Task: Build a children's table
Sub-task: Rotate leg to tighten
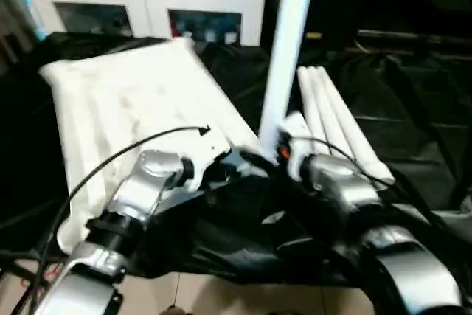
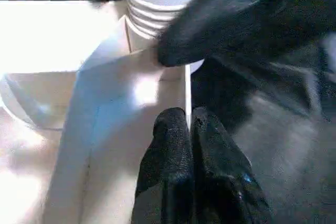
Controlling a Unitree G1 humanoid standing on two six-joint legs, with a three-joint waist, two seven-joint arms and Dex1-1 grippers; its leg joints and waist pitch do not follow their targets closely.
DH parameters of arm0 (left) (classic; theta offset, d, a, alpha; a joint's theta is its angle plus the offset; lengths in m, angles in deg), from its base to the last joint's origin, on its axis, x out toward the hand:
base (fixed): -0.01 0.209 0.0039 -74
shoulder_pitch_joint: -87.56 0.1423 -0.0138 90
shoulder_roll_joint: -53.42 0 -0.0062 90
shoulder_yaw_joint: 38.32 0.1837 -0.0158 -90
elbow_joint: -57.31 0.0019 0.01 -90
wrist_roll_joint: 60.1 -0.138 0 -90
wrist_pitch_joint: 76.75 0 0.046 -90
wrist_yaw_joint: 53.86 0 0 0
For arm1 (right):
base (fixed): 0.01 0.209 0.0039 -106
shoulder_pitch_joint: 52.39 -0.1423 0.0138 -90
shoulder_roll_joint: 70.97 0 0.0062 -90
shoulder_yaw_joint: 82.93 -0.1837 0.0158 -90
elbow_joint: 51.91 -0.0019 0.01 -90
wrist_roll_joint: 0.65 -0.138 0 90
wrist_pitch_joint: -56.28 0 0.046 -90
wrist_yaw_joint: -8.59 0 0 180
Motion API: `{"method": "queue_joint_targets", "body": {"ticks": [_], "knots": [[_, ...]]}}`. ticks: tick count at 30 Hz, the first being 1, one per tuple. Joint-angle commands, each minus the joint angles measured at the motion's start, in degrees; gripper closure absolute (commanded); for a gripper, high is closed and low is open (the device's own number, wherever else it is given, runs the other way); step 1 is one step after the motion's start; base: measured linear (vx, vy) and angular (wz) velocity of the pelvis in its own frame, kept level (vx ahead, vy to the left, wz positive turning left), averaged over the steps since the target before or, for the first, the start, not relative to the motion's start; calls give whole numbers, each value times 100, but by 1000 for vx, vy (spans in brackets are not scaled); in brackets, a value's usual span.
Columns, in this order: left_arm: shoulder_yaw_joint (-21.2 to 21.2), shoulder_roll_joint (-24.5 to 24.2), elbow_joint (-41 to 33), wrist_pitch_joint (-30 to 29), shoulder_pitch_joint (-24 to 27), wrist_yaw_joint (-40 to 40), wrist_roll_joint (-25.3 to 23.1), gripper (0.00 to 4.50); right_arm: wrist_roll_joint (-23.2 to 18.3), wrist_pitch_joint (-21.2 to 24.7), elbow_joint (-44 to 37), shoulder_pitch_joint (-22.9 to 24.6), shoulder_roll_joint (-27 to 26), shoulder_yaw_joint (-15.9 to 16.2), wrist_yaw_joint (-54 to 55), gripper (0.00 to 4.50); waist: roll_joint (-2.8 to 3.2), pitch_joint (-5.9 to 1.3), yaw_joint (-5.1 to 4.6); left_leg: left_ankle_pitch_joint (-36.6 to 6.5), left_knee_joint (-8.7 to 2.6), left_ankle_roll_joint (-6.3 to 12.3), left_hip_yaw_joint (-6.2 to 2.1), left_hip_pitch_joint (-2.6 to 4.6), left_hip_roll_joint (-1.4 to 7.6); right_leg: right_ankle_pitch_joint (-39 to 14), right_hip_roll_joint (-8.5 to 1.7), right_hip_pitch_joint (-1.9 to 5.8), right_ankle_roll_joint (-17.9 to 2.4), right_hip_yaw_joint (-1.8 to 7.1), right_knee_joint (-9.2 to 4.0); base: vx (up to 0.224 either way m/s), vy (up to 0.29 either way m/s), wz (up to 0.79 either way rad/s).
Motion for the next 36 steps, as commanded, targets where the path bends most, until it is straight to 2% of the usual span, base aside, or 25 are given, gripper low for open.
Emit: {"method": "queue_joint_targets", "body": {"ticks": [1, 2, 3, 4, 5, 8, 13, 16, 17, 19, 20, 21, 23, 24, 25, 26, 28, 29, 30, 31, 33, 34, 35, 36], "knots": [[139, 33, -9, 308, -151, -407, 181, 450, -104, 154, -354, 120, 76, 200, -523, 46, 54, -407, 6, -1538, -348, 313, 5, 82, 158, -1363, -286, 302, -1285, 276, -397, 0, 0, 0], [153, -97, 110, 452, -187, -692, 213, 450, -176, 337, -754, 343, 323, 310, -980, 61, 71, -412, 15, -1522, -351, 302, -1, 79, 161, -1325, -290, 308, -1308, 277, -383, 0, 0, 0], [153, -98, 111, 454, -187, -694, 213, 450, -176, 339, -758, 345, 326, 311, -984, 71, 73, -403, 30, -1519, -350, 329, 2, 82, 146, -1345, -271, 308, -1268, 270, -410, 0, 0, 0], [159, -147, 166, 504, -204, -789, 216, 450, -204, 422, -913, 429, 417, 351, -1153, 71, 68, -417, 50, -1503, -341, 338, 12, 108, 170, -1239, -287, 289, -1316, 286, -388, 0, 0, 0], [163, -175, 212, 529, -220, -828, 209, 450, -203, 454, -991, 476, 469, 380, -1234, 79, 68, -407, 51, -1499, -349, 340, 8, 90, 166, -1234, -279, 298, -1316, 282, -388, 0, 0, 0], [172, -233, 384, 643, -279, -897, 171, 450, -171, 554, -1174, 577, 562, 438, -1377, 103, 63, -402, 93, -1569, -353, 271, 6, 95, 154, -1465, -293, 294, -1258, 280, -411, 0, 0, 0], [175, -262, 522, 740, -319, -915, 167, 450, -142, 681, -1274, 623, 488, 487, -1339, 143, 42, -404, 113, -1587, -361, 189, -5, 91, 159, -1659, -319, 295, -1192, 282, -421, 0, 0, 0], [156, -253, 541, 760, -318, -915, 183, 450, -159, 732, -1323, 641, 470, 500, -1307, 169, 50, -407, 118, -1554, -363, 180, -7, 91, 163, -1633, -313, 293, -1180, 280, -414, 0, 0, 0], [129, -237, 558, 788, -306, -899, 187, 450, -172, 808, -1381, 673, 433, 510, -1224, 172, 8, -408, 115, -1503, -362, 198, -3, 81, 161, -1574, -308, 299, -1179, 280, -412, 0, 0, 0], [118, -224, 550, 773, -295, -853, 180, 450, -150, 831, -1327, 656, 391, 492, -1096, 176, 31, -406, 121, -1489, -362, 198, -6, 78, 160, -1616, -321, 299, -1175, 280, -408, 0, 0, 0], [76, -168, 524, 706, -266, -649, 144, 450, -20, 807, -1073, 568, 238, 421, -575, 176, 22, -402, 114, -1494, -365, 178, -6, 90, 159, -1671, -325, 283, -1162, 283, -413, 0, 0, 0], [68, -157, 520, 693, -263, -612, 138, 450, 4, 789, -1029, 551, 216, 412, -492, 176, 22, -398, 101, -1504, -367, 154, -9, 84, 158, -1716, -332, 280, -1158, 287, -414, 0, 0, 0], [-11, -34, 477, 510, -247, -180, 62, 450, 243, 596, -524, 343, -16, 299, 454, 178, 22, -384, 47, -1678, -380, 56, -28, 91, 140, -2089, -338, 280, -1039, 272, -454, 0, 0, 0], [-64, 61, 446, 345, -248, 126, 10, 450, 330, 525, -194, 187, -162, 198, 1070, 178, 39, -369, -21, -1784, -382, -46, -38, 101, 150, -2203, -346, 240, -1061, 278, -443, 0, 0, 0], [-64, 61, 446, 345, -248, 126, 10, 450, 330, 525, -194, 187, -162, 198, 1070, 178, 36, -350, -45, -1880, -391, -82, -47, 103, 135, -2368, -338, 240, -1039, 262, -472, 0, 0, 0], [-156, 270, 314, 8, -227, 665, -59, 450, 343, 490, 346, -109, -460, -23, 2068, 178, 5, -355, -128, -1930, -392, -128, -73, 70, 121, -2575, -347, 278, -960, 239, -466, 0, 0, 0], [-231, 453, 209, -239, -213, 1023, -76, 450, 224, 561, 604, -295, -681, -206, 2577, 178, 24, -349, -200, -2058, -373, -125, -79, 96, 113, -2852, -352, 241, -836, 236, -523, 0, 0, 0], [-257, 589, 157, -356, -218, 1259, -109, 450, 167, 591, 744, -420, -813, -306, 2921, 178, -18, -348, -215, -2082, -365, -81, -73, 104, 108, -2917, -341, 230, -788, 228, -557, 0, 0, 0], [-262, 621, 151, -380, -223, 1304, -111, 450, 172, 596, 776, -445, -833, -316, 3016, 178, -2, -357, -212, -2053, -356, -58, -73, 110, 103, -2902, -348, 222, -797, 232, -549, 0, 0, 0], [-274, 704, 136, -444, -234, 1423, -117, 450, 184, 608, 861, -512, -886, -345, 3261, 178, -23, -355, -211, -1982, -351, -2, -58, 108, 104, -2855, -343, 211, -803, 241, -555, 0, 0, 0], [-283, 873, 101, -531, -247, 1629, -121, 450, 197, 591, 1016, -626, -986, -390, 3623, 178, -3, -366, -213, -1914, -356, 25, -52, 96, 109, -2677, -330, 212, -822, 247, -539, 0, 0, 0], [-259, 944, 75, -533, -239, 1677, -118, 450, 208, 529, 1075, -662, -1026, -393, 3652, 143, 0, -362, -204, -1909, -360, 34, -50, 100, 109, -2622, -324, 206, -830, 248, -544, 0, 0, 0], [-205, 1005, 47, -494, -216, 1664, -112, 450, 189, 458, 1119, -687, -1059, -413, 3589, 122, -38, -375, -187, -1853, -357, 82, -42, 86, 111, -2446, -325, 224, -864, 250, -515, 0, 0, 0], [-187, 1026, 30, -497, -204, 1676, -114, 450, 171, 417, 1175, -713, -1079, -447, 3593, 122, -23, -381, -181, -1820, -359, 98, -40, 81, 115, -2365, -327, 227, -882, 257, -506, 0, 0, 0]]}}
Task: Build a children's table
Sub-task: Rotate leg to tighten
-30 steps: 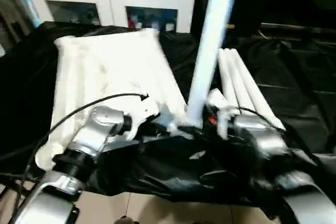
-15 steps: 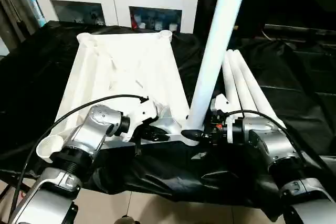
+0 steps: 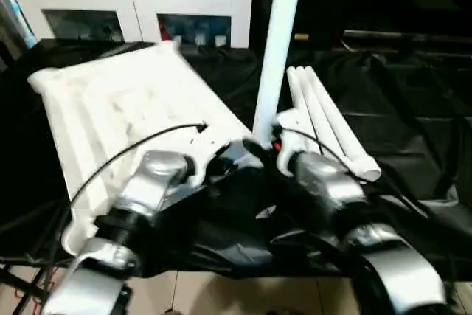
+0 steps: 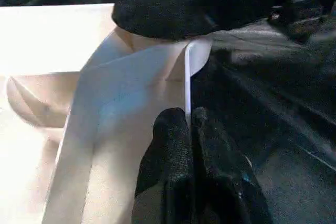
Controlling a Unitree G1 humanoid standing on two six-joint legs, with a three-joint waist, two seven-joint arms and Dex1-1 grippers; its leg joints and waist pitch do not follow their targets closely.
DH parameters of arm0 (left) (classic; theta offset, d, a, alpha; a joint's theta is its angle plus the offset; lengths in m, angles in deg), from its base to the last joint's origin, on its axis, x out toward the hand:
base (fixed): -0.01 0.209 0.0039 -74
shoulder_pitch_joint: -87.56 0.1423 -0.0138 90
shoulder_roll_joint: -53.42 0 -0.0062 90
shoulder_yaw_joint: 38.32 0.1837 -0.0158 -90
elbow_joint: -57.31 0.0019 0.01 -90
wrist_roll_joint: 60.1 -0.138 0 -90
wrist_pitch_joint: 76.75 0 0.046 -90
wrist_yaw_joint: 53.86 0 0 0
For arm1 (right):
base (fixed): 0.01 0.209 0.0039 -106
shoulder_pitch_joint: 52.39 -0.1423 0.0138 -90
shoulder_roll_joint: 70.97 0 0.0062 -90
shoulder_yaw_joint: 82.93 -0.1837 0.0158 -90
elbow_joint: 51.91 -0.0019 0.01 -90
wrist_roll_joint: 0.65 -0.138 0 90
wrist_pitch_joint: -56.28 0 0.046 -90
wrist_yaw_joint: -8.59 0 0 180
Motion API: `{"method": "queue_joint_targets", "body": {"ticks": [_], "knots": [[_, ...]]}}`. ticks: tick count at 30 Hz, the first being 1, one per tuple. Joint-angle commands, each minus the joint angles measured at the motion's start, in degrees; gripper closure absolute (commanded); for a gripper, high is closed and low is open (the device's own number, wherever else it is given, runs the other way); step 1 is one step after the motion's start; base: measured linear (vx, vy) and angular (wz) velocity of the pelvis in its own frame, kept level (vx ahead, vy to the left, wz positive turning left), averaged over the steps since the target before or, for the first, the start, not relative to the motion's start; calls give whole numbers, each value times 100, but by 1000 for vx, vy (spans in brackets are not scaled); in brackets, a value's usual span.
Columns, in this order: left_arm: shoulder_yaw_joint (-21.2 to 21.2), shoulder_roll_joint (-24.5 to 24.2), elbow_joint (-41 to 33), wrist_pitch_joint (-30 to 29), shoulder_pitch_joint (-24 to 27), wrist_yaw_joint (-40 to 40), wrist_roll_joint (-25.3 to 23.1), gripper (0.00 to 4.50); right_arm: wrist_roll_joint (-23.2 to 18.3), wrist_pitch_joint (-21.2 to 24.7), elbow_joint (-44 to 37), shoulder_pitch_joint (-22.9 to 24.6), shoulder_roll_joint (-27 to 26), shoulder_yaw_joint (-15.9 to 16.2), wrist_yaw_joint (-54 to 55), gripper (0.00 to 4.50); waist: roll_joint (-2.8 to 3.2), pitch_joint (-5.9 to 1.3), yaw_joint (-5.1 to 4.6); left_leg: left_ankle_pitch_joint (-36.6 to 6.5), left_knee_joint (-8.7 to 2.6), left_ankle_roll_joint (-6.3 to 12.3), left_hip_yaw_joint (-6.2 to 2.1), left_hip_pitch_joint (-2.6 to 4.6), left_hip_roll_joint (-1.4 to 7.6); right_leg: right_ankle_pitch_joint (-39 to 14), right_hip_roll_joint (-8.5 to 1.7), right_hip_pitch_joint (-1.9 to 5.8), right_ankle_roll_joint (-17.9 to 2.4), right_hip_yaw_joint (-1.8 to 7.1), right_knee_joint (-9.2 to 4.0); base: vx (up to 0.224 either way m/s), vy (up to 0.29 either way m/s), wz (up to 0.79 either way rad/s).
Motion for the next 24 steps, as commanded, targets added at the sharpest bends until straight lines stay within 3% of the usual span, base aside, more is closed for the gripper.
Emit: {"method": "queue_joint_targets", "body": {"ticks": [1, 2, 4, 5, 6, 11, 16, 17, 18, 19, 24], "knots": [[150, 268, -236, 101, -17, -102, 218, 450, 78, 50, 329, -18, -67, 12, 71, 106, -24, -382, 3, -1739, -369, 118, -25, 55, 125, -2186, -319, 225, -953, 266, -489, 0, 0, 0], [166, 257, -255, 117, 7, -96, 207, 450, 85, -41, 418, -69, -58, -5, -62, 100, -51, -396, 4, -1642, -365, 143, -14, 42, 133, -1967, -321, 238, -1027, 274, -461, 0, 0, 0], [184, 216, -296, 158, 44, -147, 210, 450, 140, -177, 450, -86, -19, 53, -325, 74, -14, -394, 34, -1555, -356, 188, 6, 63, 133, -1676, -308, 223, -1139, 287, -437, 0, 0, 0], [217, 135, -341, 215, 84, -296, 239, 450, 139, -284, 346, -26, 48, 148, -796, 74, -29, -404, 28, -1512, -354, 231, 6, 33, 130, -1559, -310, 263, -1170, 279, -414, 0, 0, 0], [225, 119, -348, 230, 91, -330, 246, 450, 134, -302, 322, -12, 59, 165, -891, 74, -11, -405, 38, -1494, -352, 256, 2, 30, 132, -1522, -315, 274, -1181, 279, -410, 0, 0, 0], [311, -101, -308, 459, 133, -747, 255, 450, 105, -436, -164, 290, 312, 446, -2025, 74, -38, -415, 52, -1231, -335, 439, 13, 4, 131, -1194, -311, 311, -1291, 283, -370, 0, 0, 0], [313, -287, -141, 616, 81, -1009, 248, 450, 8, -464, -481, 511, 592, 492, -2737, 74, -38, -394, 74, -1412, -348, 399, 10, 26, 141, -1539, -315, 294, -1267, 280, -404, 0, 0, 0], [324, -382, -77, 756, 63, -1228, 282, 450, -57, -423, -656, 612, 726, 486, -3094, 74, 69, -386, 91, -1503, -351, 345, 0, 52, 145, -1627, -323, 277, -1261, 285, -412, 0, 0, 0], [345, -478, -3, 867, 35, -1423, 300, 450, -122, -349, -851, 713, 851, 505, -3371, 74, 34, -372, 74, -1579, -361, 345, 11, 53, 141, -1690, -298, 267, -1218, 282, -458, 0, 0, 0], [361, -544, 50, 946, 15, -1555, 312, 450, -168, -294, -989, 783, 937, 519, -3558, 97, 8, -389, 105, -1612, -355, 363, 11, 59, 137, -1668, -286, 291, -1189, 278, -448, 0, 0, 0], [352, -784, 221, 1293, -47, -2319, 512, 450, -318, -7, -1712, 1133, 1329, 721, -4410, 138, 23, -407, 200, -1448, -355, 373, 18, 41, 163, -1405, -293, 300, -1273, 278, -388, 0, 0, 0]]}}
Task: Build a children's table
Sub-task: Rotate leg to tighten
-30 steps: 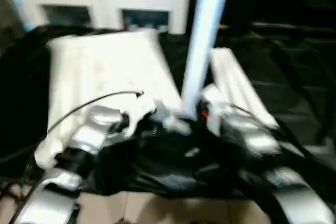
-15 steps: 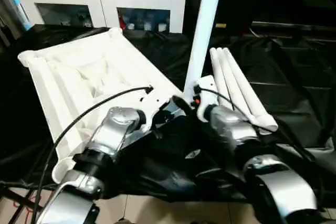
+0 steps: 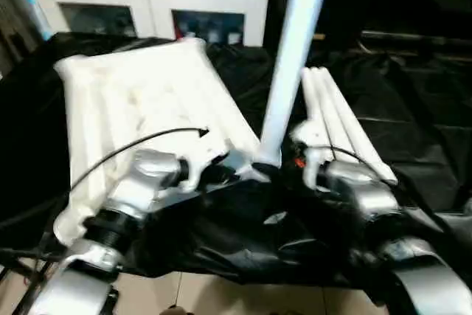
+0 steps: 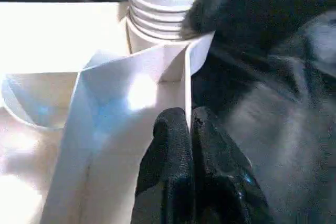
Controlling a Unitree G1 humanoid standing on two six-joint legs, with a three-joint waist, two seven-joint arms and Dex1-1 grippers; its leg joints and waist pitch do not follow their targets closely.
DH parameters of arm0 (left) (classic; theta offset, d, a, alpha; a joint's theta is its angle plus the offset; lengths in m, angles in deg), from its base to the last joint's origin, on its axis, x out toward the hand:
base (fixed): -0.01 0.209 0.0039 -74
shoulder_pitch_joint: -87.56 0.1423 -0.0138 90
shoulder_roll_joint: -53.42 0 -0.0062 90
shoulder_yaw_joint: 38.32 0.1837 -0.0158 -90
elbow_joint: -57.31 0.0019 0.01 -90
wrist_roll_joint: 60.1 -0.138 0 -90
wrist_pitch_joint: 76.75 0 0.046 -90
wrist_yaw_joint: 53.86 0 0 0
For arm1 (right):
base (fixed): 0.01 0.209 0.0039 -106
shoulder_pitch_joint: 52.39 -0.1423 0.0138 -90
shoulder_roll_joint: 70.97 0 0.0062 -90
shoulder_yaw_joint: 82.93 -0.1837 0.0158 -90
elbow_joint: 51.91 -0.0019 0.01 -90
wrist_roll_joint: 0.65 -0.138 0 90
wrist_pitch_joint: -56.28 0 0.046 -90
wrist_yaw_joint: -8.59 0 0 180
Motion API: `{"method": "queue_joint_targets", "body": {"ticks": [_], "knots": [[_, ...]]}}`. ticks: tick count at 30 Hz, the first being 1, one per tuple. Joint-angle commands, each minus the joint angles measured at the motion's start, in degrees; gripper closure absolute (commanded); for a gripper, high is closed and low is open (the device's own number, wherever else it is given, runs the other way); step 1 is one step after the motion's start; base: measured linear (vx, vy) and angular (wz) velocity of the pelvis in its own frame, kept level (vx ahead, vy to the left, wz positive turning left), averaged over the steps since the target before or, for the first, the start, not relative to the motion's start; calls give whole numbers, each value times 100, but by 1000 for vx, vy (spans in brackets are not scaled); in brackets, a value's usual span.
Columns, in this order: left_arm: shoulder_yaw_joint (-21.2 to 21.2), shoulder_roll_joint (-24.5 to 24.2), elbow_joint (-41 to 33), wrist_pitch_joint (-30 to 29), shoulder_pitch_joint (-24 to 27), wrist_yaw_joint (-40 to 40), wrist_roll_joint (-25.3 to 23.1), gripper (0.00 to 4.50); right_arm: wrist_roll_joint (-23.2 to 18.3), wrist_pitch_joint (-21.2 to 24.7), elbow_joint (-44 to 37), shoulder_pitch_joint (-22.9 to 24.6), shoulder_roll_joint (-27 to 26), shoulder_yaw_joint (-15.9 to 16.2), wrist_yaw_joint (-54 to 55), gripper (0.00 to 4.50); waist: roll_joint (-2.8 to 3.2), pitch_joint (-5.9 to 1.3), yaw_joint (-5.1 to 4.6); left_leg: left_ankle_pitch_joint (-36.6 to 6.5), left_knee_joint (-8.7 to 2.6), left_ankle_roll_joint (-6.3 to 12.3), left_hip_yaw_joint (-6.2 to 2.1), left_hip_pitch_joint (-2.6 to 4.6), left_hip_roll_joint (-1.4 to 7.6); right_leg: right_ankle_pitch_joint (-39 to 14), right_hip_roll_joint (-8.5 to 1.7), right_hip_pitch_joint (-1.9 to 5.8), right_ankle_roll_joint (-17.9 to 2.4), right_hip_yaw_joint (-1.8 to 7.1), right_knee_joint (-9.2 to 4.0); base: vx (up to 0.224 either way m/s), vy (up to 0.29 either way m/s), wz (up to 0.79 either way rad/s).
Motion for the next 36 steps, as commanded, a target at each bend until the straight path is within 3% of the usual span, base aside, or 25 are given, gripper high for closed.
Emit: {"method": "queue_joint_targets", "body": {"ticks": [1, 12, 15, 19, 21, 23, 24, 25, 27, 28, 31, 32, 34, 35, 36], "knots": [[92, 48, 71, 153, -143, -235, 121, 450, -62, 95, -331, 62, -9, 219, -438, 146, 20, -406, 5, -1436, -354, 353, 1, 64, 161, -1399, -291, 298, -1275, 273, -391, 0, 0, 0], [98, -66, 637, 548, -374, -471, 30, 450, -41, 456, -744, 225, 11, 412, -631, 171, 19, -397, 38, -1593, -368, 212, -9, 83, 158, -1669, -311, 286, -1218, 276, -421, 0, 0, 0], [44, -7, 547, 475, -304, -256, 39, 450, 74, 435, -390, 97, -230, 315, -80, 171, 26, -398, 34, -1557, -371, 188, -14, 72, 159, -1643, -321, 290, -1222, 277, -410, 0, 0, 0], [26, 69, 440, 332, -255, 30, 0, 450, 248, 354, 63, -111, -444, 168, 762, 171, 25, -379, -38, -1741, -386, 82, -32, 87, 146, -1976, -330, 269, -1160, 274, -442, 0, 0, 0], [-87, 341, 145, -134, -147, 738, -67, 450, 359, 287, 818, -506, -836, -141, 2258, 171, 27, -363, -146, -1907, -397, -63, -56, 87, 146, -2236, -340, 249, -1105, 272, -448, 0, 0, 0], [-116, 414, 79, -252, -125, 899, -78, 450, 344, 314, 961, -592, -923, -223, 2553, 172, 27, -356, -230, -1971, -406, -141, -88, 66, 137, -2419, -343, 272, -1064, 248, -450, 0, 0, 0], [-132, 480, 17, -343, -104, 1023, -90, 450, 312, 293, 1065, -659, -994, -296, 2757, 172, 1, -354, -258, -1945, -401, -106, -91, 31, 110, -2581, -333, 295, -937, 226, -487, 0, 0, 0], [-136, 527, -26, -406, -92, 1118, -103, 450, 281, 282, 1143, -711, -1049, -363, 2901, 172, 14, -359, -255, -1961, -393, -82, -87, 50, 111, -2618, -339, 278, -913, 232, -502, 0, 0, 0], [-172, 783, -265, -756, -32, 1536, -138, 450, 169, 247, 1475, -939, -1253, -599, 3599, 173, -17, -359, -273, -1938, -371, 19, -62, 82, 114, -2481, -326, 233, -986, 252, -522, 0, 0, 0], [-199, 954, -396, -958, -11, 1790, -150, 450, 123, 242, 1672, -1070, -1347, -719, 4050, 173, -5, -366, -285, -1897, -364, 19, -55, 97, 123, -2387, -328, 220, -1043, 260, -503, 0, 0, 0], [-162, 1096, -568, -1109, 36, 2011, -177, 450, 180, 83, 1824, -1171, -1404, -729, 4254, 173, 12, -378, -306, -1826, -365, 56, -51, 72, 125, -2109, -305, 237, -1096, 252, -477, 0, 0, 0], [-134, 1136, -644, -1154, 66, 2052, -190, 450, 227, -28, 1908, -1218, -1418, -735, 4286, 173, -24, -387, -302, -1763, -357, 101, -43, 59, 125, -1977, -311, 245, -1131, 256, -456, 0, 0, 0], [-103, 1170, -713, -1189, 109, 2082, -213, 450, 207, -105, 1996, -1271, -1435, -799, 4238, 173, -12, -394, -301, -1668, -354, 166, -36, 40, 117, -1796, -302, 263, -1159, 260, -441, 0, 0, 0], [-95, 1174, -737, -1208, 127, 2096, -223, 450, 166, -103, 2024, -1289, -1443, -847, 4198, 117, -12, -397, -300, -1633, -352, 189, -33, 40, 112, -1735, -298, 266, -1173, 260, -438, 0, 0, 0], [-85, 1165, -720, -1171, 135, 2086, -225, 450, 106, -115, 2016, -1297, -1419, -904, 4082, 103, -35, -398, -304, -1590, -350, 223, -27, 29, 110, -1685, -299, 274, -1186, 258, -434, 0, 0, 0]]}}
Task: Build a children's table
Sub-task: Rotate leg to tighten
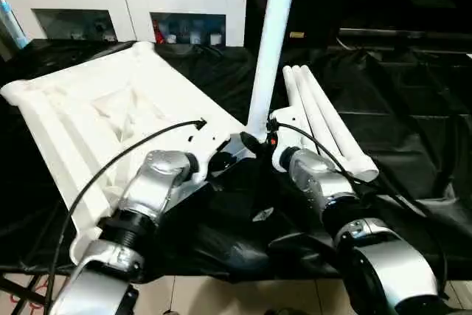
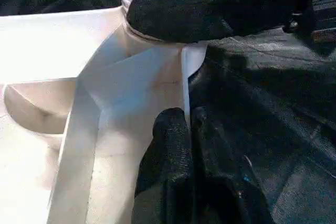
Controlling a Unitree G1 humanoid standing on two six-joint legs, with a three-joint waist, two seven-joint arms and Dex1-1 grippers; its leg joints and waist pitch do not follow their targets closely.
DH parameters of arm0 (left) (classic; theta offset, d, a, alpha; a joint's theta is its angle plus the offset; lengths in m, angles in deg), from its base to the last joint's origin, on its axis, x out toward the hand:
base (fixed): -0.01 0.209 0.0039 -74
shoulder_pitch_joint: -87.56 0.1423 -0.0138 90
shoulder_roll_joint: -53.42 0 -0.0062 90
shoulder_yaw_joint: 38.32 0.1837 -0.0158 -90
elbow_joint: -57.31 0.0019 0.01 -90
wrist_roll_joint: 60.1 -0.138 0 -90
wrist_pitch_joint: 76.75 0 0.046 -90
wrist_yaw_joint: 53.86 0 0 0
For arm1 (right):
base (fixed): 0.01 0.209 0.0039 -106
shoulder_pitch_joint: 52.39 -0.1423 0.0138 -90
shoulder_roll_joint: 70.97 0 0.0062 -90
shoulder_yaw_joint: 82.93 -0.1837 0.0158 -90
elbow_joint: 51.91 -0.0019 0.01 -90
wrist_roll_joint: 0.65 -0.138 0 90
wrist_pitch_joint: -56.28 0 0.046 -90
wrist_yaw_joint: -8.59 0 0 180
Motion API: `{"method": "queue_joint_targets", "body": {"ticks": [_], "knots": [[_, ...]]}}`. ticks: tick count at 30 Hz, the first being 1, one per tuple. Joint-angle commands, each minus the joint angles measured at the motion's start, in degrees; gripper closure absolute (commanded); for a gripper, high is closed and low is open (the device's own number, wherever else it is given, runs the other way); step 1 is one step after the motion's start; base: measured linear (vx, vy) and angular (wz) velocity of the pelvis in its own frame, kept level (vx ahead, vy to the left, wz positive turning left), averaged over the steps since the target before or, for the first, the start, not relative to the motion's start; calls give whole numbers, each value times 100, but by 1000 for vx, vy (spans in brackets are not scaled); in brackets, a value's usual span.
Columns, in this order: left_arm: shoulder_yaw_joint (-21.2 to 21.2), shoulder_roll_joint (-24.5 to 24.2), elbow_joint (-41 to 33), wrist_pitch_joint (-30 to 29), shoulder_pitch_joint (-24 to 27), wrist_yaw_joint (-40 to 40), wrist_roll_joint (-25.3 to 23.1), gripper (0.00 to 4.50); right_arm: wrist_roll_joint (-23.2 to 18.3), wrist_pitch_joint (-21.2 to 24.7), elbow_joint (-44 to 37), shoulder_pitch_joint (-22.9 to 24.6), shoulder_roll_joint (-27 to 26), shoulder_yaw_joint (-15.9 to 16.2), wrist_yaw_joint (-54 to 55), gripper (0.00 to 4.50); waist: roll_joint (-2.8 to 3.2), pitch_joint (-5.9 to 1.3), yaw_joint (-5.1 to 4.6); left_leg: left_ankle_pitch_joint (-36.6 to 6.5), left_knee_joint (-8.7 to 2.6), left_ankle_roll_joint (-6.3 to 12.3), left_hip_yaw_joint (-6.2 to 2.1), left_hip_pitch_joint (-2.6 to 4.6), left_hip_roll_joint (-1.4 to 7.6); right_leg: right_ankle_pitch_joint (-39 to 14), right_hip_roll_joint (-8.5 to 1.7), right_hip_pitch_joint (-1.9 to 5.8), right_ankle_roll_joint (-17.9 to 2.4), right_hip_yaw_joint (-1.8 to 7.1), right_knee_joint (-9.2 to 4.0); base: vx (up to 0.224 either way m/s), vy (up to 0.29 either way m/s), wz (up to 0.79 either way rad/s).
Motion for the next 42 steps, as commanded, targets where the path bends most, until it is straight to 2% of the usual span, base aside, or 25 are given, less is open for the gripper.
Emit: {"method": "queue_joint_targets", "body": {"ticks": [1, 3, 4, 6, 7, 12, 13, 14, 15, 17, 18, 19, 20, 21, 25, 26, 28, 29, 31, 33, 35, 37, 38, 41, 42], "knots": [[306, 283, -290, 134, 101, -306, 230, 450, -64, 133, 213, -68, 26, -138, 102, 100, -19, -394, 34, -1576, -347, 241, -6, 20, 110, -1690, -300, 280, -1172, 268, -430, 0, 0, 0], [323, 231, -307, 133, 99, -321, 238, 450, -24, 14, 230, -86, 105, -134, -10, 100, 16, -404, 63, -1475, -341, 263, -1, 43, 128, -1603, -309, 273, -1224, 276, -426, 0, 0, 0], [327, 212, -314, 118, 99, -321, 222, 450, 3, -46, 224, -82, 143, -108, -73, 83, 17, -400, 105, -1493, -332, 276, 28, 90, 139, -1521, -294, 224, -1276, 287, -436, 0, 0, 0], [324, 190, -293, 129, 94, -325, 207, 450, 38, -91, 183, -53, 206, -59, -175, 68, 11, -399, 131, -1401, -348, 282, 22, 25, 128, -1371, -285, 291, -1271, 283, -395, 0, 0, 0], [325, 176, -294, 123, 96, -327, 195, 450, 60, -145, 159, -29, 255, -18, -268, 68, 15, -408, 146, -1381, -344, 283, 23, 46, 133, -1311, -290, 281, -1274, 284, -392, 0, 0, 0], [293, 119, -13, 236, -30, -331, 162, 450, 91, -199, -650, 458, 660, 164, -1190, 68, 16, -396, 199, -1340, -338, 394, 35, 36, 121, -1237, -272, 303, -1226, 283, -414, 0, 0, 0], [289, 116, 71, 266, -76, -303, 149, 450, 56, -139, -916, 604, 764, 182, -1350, 68, 2, -404, 195, -1333, -340, 384, 24, 24, 125, -1240, -284, 315, -1243, 284, -392, 0, 0, 0], [269, 125, 153, 273, -125, -242, 134, 450, 8, -58, -1180, 740, 855, 193, -1471, 68, 6, -396, 225, -1398, -332, 395, 39, 53, 119, -1339, -271, 300, -1161, 286, -429, 0, 0, 0], [248, 133, 255, 290, -183, -170, 110, 450, -56, 46, -1514, 909, 965, 198, -1597, 68, 20, -392, 216, -1424, -339, 389, 27, 47, 118, -1379, -274, 307, -1173, 285, -425, 0, 0, 0], [204, 158, 431, 271, -275, -33, 79, 450, -195, 273, -2193, 1248, 1172, 214, -1825, 68, 7, -382, 236, -1559, -338, 384, 33, 61, 102, -1721, -261, 298, -996, 278, -488, 0, 0, 0], [200, 162, 451, 265, -285, -17, 77, 450, -215, 305, -2289, 1296, 1201, 217, -1858, 68, 24, -373, 230, -1621, -345, 372, 26, 62, 98, -1857, -266, 291, -985, 272, -499, 0, 0, 0], [190, 178, 509, 257, -316, 28, 72, 450, -263, 394, -2548, 1426, 1279, 220, -1924, 68, 27, -374, 222, -1663, -350, 330, 7, 37, 95, -2091, -275, 306, -909, 254, -509, 0, 0, 0], [166, 207, 591, 244, -361, 101, 66, 450, -327, 521, -2879, 1588, 1368, 216, -2014, 68, 11, -361, 232, -1725, -350, 329, 17, 56, 88, -2244, -251, 287, -788, 253, -563, 0, 0, 0], [147, 244, 691, 282, -415, 183, 51, 450, -432, 697, -3300, 1792, 1446, 210, -2124, 68, 20, -356, 230, -1781, -358, 328, 7, 64, 87, -2361, -253, 279, -752, 248, -574, 0, 0, 0], [92, 331, 865, 471, -522, 424, 24, 450, -583, 1060, -4002, 2140, 1515, 281, -2290, 68, -9, -359, 214, -1791, -360, 339, -13, 23, 71, -2592, -253, 279, -614, 223, -605, 0, 0, 0], [46, 369, 906, 584, -555, 489, 56, 406, -569, 1145, -4148, 2222, 1509, 323, -2272, 56, -15, -360, 217, -1795, -356, 337, -13, 32, 69, -2665, -255, 269, -576, 216, -623, 0, 0, 0], [-53, 430, 945, 646, -609, 450, 202, 406, -554, 1312, -4390, 2345, 1476, 384, -2196, 56, -17, -356, 208, -1769, -353, 340, -16, 17, 64, -2710, -264, 269, -566, 212, -638, 0, 0, 0], [-107, 411, 814, 668, -625, 515, 236, 392, -434, 1547, -4442, 2348, 1430, 458, -1959, 56, -11, -366, 206, -1751, -359, 331, -27, 32, 87, -2616, -274, 253, -634, 217, -621, 0, 0, 0], [-100, 336, 688, 707, -620, 627, 162, 365, -346, 1666, -4463, 2334, 1405, 536, -1858, 56, -7, -375, 195, -1709, -362, 313, -29, 10, 94, -2407, -268, 258, -713, 220, -592, 0, 0, 0], [-109, 169, 458, 649, -586, 813, 35, 355, -264, 1951, -4605, 2345, 1376, 652, -1723, 56, 4, -392, 177, -1584, -375, 292, -50, -28, 109, -2045, -265, 303, -786, 231, -522, 0, 0, 0], [-220, -188, -85, 326, -478, 1086, -196, 355, -235, 2075, -4638, 2298, 1289, 753, -1730, 56, 24, -397, 169, -1528, -363, 280, -37, -2, 119, -1763, -270, 290, -886, 245, -486, 0, 0, 0], [-239, -274, -219, 258, -444, 1132, -255, 355, -243, 2094, -4652, 2294, 1268, 771, -1750, 56, 46, -406, 162, -1372, -360, 293, -40, -16, 123, -1494, -268, 306, -963, 250, -444, 0, 0, 0], [-314, -472, -530, 38, -364, 1198, -392, 355, -245, 2132, -4668, 2290, 1230, 829, -1791, 56, 43, -405, 159, -1350, -353, 290, -30, -4, 126, -1418, -261, 297, -993, 256, -437, 0, 0, 0], [-479, -953, -1247, -506, -139, 1165, -697, 355, -207, 2263, -4678, 2280, 1177, 977, -1804, 56, 71, -422, 163, -977, -336, 305, -25, 13, 146, -750, -255, 314, -1215, 275, -333, 0, 0, 0], [-479, -953, -1247, -506, -139, 1165, -697, 355, -207, 2263, -4678, 2280, 1177, 977, -1804, 56, 78, -419, 165, -913, -333, 321, -23, 7, 139, -657, -250, 318, -1247, 276, -323, 0, 0, 0]]}}
